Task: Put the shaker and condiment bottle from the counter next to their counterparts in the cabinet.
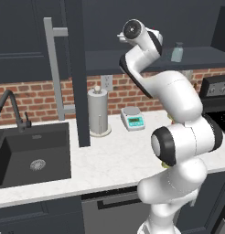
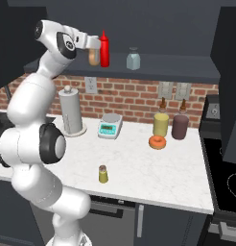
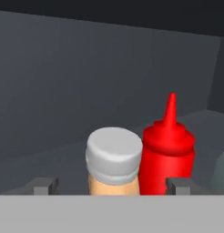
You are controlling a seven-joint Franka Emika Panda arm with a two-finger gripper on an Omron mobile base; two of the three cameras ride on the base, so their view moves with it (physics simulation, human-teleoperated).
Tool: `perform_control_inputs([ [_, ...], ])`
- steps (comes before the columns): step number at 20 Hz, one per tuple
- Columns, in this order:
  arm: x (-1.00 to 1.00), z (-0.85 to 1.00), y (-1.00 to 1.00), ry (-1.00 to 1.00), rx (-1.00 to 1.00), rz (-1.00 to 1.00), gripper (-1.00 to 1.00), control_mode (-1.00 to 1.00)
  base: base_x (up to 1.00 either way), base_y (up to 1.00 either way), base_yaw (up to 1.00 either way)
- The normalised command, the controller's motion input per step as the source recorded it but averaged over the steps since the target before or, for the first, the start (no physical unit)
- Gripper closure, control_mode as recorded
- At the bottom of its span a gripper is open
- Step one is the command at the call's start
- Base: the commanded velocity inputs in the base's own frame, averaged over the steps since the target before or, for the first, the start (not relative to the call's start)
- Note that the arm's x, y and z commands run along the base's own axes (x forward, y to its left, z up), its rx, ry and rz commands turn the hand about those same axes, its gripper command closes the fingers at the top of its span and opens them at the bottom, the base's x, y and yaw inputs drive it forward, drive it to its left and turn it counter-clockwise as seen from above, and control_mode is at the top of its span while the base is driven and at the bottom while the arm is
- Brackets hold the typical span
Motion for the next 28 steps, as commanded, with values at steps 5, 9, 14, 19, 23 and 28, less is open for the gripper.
perform_control_inputs([
  [5, -0.59, 0.00, 0.02, 0.00, 0.00, 0.00, -1.00, -1.00, 0.00, 0.00, 0.00],
  [9, -0.70, 0.00, 0.20, 0.00, 0.00, 0.05, -1.00, -1.00, 0.00, 0.00, 0.00],
  [14, -0.73, 0.00, 0.18, 0.00, 0.00, 0.07, -1.00, -1.00, 0.00, 0.00, 0.00],
  [19, -0.90, 0.00, 0.02, 0.00, 0.00, 0.10, -1.00, -1.00, 0.00, 0.00, 0.00],
  [23, -1.00, -0.01, -0.21, -0.01, 0.00, 0.26, -1.00, -1.00, 0.00, 0.00, 0.00],
  [28, -1.00, -0.18, -0.67, -0.03, 0.00, 0.36, -1.00, -1.00, 0.00, 0.00, 0.00],
])
